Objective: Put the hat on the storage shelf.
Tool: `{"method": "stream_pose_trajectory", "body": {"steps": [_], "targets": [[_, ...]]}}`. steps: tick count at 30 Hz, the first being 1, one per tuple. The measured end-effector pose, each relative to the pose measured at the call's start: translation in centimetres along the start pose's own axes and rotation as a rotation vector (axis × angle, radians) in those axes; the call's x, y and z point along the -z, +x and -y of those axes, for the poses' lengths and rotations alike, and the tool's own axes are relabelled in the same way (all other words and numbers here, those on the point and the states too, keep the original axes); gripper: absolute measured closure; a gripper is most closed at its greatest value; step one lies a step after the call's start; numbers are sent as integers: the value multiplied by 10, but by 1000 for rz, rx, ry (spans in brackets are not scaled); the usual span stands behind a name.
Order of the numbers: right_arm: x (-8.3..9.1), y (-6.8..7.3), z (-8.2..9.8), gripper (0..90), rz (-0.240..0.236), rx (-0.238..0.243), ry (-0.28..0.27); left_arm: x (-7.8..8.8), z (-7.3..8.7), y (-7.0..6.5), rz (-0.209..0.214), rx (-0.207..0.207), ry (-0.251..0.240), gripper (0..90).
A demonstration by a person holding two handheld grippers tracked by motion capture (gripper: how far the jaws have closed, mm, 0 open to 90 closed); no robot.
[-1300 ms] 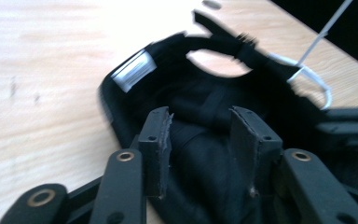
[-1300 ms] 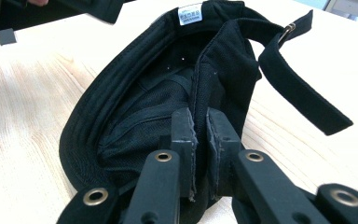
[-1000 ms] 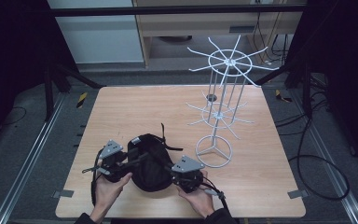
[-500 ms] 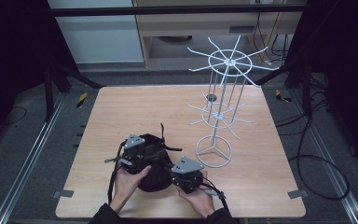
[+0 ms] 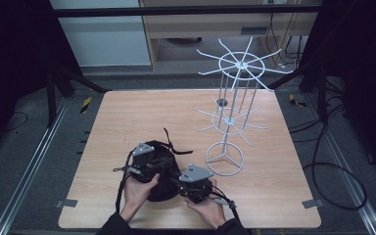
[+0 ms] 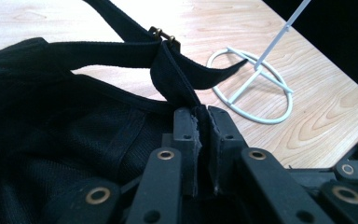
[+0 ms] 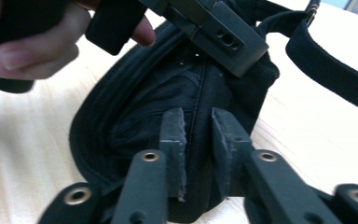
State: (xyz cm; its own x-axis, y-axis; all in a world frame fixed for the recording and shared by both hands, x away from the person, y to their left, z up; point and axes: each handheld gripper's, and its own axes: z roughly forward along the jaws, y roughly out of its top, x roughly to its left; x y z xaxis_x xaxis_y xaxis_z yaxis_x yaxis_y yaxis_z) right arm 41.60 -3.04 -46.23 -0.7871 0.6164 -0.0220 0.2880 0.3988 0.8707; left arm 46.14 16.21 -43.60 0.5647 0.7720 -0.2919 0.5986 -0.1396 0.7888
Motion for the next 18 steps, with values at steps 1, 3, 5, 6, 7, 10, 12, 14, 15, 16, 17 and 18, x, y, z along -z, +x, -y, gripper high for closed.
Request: {"method": "stream_pose_trajectory", "body": {"steps": [1, 3, 5, 6, 7, 10, 12, 14, 15, 16, 17, 18], "targets": [[1, 0, -1, 685, -14, -5, -4, 2, 0, 0, 3, 0, -13, 827], [7, -2, -4, 612, -36, -15, -23, 7, -1, -1, 8, -9, -34, 830], [15, -3, -7, 567, -54, -16, -45, 13, -2, -2, 10, -17, -52, 832], [20, -5, -9, 550, -59, -19, -64, 15, -3, -2, 12, -17, -57, 832], [24, -6, -10, 532, -64, -24, -80, 18, -4, -2, 15, -21, -65, 832], [39, -12, -15, 510, -76, -47, -130, 29, -7, -3, 29, -25, -94, 833], [48, -17, -17, 496, -60, -48, -149, 37, -10, -4, 38, -32, -124, 834], [52, -21, -17, 482, -52, -51, -150, 46, -14, -6, 56, -38, -154, 834], [53, -23, -16, 476, -50, -56, -148, 50, -16, -8, 59, -45, -168, 834], [53, -24, -14, 470, -50, -59, -146, 54, -17, -9, 69, -48, -183, 834], [52, -26, -13, 465, -50, -60, -139, 57, -18, -10, 72, -52, -191, 834], [51, -26, -12, 461, -51, -64, -134, 61, -20, -13, 73, -62, -203, 834]]}}
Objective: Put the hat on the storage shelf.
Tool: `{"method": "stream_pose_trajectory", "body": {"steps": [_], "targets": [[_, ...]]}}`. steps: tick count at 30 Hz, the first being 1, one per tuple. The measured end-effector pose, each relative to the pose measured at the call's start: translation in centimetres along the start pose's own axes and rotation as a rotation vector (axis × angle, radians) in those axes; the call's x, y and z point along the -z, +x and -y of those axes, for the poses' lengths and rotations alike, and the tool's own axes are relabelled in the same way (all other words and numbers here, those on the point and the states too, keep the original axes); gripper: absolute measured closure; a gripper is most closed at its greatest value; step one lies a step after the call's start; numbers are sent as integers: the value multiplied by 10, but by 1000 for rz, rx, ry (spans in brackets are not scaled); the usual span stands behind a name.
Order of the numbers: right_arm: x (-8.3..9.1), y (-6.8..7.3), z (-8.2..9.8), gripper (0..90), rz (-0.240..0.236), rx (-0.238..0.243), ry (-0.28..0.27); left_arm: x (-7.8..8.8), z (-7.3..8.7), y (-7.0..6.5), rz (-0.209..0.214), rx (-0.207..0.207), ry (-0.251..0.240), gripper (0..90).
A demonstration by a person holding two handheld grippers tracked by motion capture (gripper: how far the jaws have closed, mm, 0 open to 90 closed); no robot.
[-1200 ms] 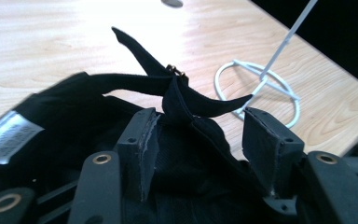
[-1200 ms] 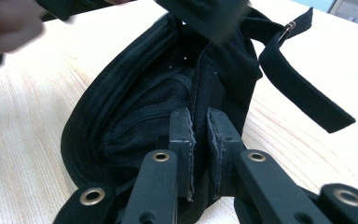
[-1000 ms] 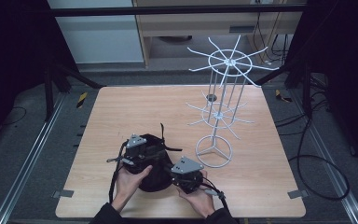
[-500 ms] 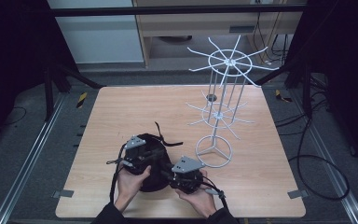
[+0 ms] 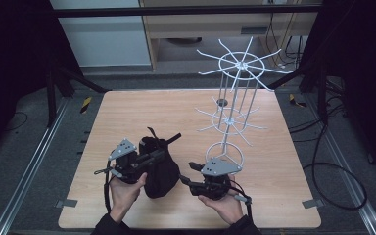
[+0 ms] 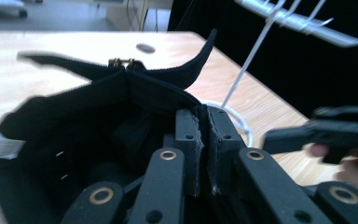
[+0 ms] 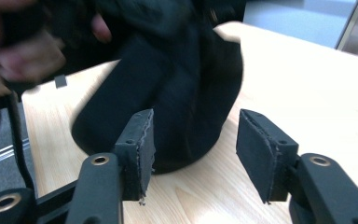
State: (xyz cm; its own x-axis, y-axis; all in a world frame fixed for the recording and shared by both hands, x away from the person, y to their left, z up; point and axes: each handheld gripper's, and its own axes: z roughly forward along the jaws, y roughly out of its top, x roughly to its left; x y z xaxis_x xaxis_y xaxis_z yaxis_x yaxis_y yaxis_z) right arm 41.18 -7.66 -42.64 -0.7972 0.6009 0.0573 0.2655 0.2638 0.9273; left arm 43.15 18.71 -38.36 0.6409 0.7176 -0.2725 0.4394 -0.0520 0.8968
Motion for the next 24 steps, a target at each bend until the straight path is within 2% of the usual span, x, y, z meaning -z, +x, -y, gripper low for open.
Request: {"method": "stream_pose_trajectory", "body": {"steps": [3, 7, 10, 11, 14, 15, 18, 21, 23, 24], "targets": [[-4, -1, 3, 445, -25, -7, 9, 4, -3, -5, 19, -13, -20, 834], [-8, 4, 5, 437, -65, 9, 12, 4, -3, -12, 45, -26, -30, 835], [-11, 6, 5, 571, -87, 15, 18, 1, -1, -16, 63, -36, -26, 835], [-13, 7, 6, 645, -99, 17, 25, 0, -1, -17, 69, -37, -24, 835], [-15, 7, 10, 868, -96, 24, 41, -1, 1, -19, 78, -47, -18, 835], [-15, 6, 10, 887, -93, 26, 45, -1, 1, -19, 75, -51, -20, 835], [-11, 7, 7, 896, -51, 55, 48, 1, 0, -17, 83, -50, -33, 834], [-4, 8, -2, 897, 30, 124, 29, 5, -1, -15, 80, -57, -47, 831], [-1, 9, -7, 897, 73, 168, 19, 9, 0, -13, 69, -67, -47, 829], [-1, 10, -9, 896, 80, 176, 20, 11, 1, -12, 62, -71, -46, 828]]}}
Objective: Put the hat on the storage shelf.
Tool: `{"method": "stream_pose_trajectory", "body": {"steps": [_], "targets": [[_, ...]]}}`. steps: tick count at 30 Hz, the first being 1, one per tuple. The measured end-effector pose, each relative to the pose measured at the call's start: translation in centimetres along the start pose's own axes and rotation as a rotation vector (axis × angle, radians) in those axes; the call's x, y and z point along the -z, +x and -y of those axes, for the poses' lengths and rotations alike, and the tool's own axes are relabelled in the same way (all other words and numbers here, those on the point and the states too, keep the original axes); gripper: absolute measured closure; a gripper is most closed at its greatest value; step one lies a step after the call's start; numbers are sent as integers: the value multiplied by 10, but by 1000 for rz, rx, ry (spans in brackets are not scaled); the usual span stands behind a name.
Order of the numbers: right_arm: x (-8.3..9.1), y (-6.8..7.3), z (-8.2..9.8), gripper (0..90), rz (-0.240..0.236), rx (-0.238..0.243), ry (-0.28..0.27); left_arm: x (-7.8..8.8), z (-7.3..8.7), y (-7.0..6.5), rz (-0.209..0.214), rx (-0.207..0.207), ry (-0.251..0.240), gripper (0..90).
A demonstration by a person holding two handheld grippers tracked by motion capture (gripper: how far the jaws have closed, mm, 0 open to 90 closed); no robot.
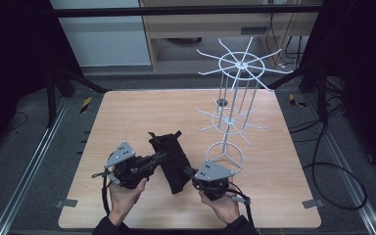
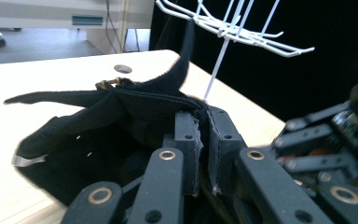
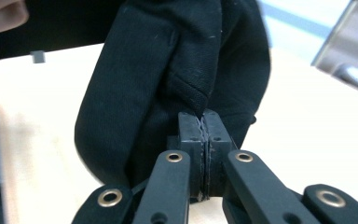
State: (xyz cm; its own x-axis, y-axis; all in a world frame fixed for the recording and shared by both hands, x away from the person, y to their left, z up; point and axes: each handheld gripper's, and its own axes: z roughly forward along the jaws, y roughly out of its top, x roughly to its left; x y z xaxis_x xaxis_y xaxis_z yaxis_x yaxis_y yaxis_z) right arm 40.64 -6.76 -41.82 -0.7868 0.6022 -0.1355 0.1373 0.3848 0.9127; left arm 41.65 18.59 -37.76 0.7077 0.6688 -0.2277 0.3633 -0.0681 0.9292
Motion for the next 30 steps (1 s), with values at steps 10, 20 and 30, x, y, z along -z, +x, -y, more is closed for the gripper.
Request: {"method": "stream_pose_trajectory", "body": {"steps": [10, 20, 30], "targets": [[-27, 26, -12, 882, -102, 34, 28, 40, 28, 27, -67, 31, 32, 824], [-58, 46, -21, 743, -159, 21, 29, 63, 55, 55, -180, 53, 107, 824], [-39, 29, -15, 532, -108, -62, -17, 63, 75, 83, -309, 39, 226, 824]]}}
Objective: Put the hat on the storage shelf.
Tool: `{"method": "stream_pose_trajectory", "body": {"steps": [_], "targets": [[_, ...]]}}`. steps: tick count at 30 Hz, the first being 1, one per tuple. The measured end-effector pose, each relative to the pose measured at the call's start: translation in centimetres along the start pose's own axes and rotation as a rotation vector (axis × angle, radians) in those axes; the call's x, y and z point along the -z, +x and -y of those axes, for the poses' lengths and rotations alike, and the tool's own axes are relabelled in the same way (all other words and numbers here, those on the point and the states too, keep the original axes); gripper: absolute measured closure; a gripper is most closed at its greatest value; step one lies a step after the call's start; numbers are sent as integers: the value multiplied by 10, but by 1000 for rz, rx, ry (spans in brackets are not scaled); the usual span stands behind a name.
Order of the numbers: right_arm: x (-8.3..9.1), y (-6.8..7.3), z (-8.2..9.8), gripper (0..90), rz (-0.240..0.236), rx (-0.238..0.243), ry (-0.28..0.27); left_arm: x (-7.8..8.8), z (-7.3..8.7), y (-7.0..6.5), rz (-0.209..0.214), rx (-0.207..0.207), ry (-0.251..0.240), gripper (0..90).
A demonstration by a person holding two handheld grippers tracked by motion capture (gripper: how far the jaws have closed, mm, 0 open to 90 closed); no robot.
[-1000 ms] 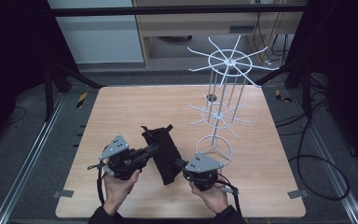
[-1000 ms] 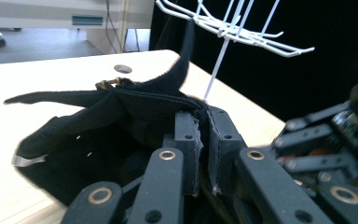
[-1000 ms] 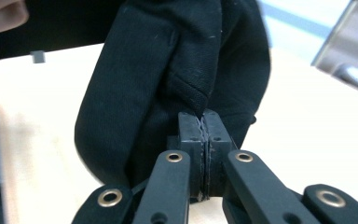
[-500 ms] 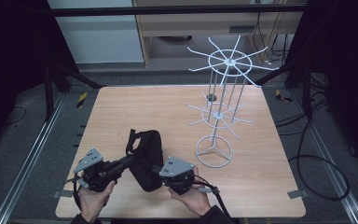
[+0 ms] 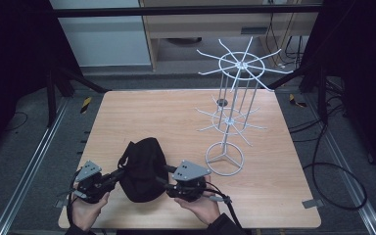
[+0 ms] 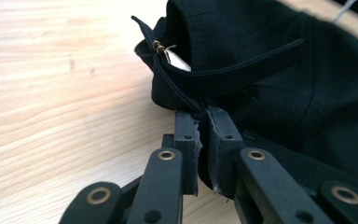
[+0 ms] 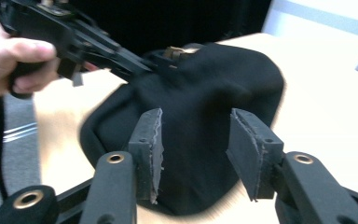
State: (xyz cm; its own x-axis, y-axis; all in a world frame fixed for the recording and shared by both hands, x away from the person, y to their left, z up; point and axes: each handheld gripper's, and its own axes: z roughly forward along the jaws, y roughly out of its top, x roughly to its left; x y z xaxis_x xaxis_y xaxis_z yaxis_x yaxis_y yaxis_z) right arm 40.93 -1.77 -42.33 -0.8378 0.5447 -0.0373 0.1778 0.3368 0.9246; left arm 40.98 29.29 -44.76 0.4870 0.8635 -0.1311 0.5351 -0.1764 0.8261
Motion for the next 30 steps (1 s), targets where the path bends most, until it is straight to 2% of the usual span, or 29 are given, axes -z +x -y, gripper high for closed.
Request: {"method": "stream_pose_trajectory", "body": {"steps": [2, 5, 11, 13, 15, 17, 19, 22, 25, 28, 30], "targets": [[7, -8, 7, 499, 32, -15, 13, -3, 3, 5, -15, 4, 26, 821], [19, -20, 20, 450, 72, -38, 34, -7, 6, 10, -52, -12, 61, 817], [41, -40, 46, 400, 154, -88, 79, -18, 12, 17, -100, -24, 127, 790], [47, -46, 53, 394, 176, -106, 95, -19, 13, 19, -108, -19, 138, 764], [53, -49, 57, 392, 195, -119, 103, -21, 14, 20, -116, -14, 173, 727], [59, -54, 62, 390, 221, -130, 112, -22, 15, 21, -145, -22, 195, 674], [65, -58, 65, 390, 240, -134, 117, -20, 15, 22, -166, -30, 183, 613], [75, -64, 70, 389, 267, -146, 121, -13, 12, 22, -185, -26, 138, 497], [86, -71, 74, 386, 298, -156, 117, -7, 10, 21, -194, -22, 105, 433], [97, -77, 78, 380, 326, -179, 114, 1, 3, 17, -178, -5, 56, 382], [107, -84, 81, 377, 355, -194, 107, 6, -3, 15, -171, -9, 30, 359]]}}
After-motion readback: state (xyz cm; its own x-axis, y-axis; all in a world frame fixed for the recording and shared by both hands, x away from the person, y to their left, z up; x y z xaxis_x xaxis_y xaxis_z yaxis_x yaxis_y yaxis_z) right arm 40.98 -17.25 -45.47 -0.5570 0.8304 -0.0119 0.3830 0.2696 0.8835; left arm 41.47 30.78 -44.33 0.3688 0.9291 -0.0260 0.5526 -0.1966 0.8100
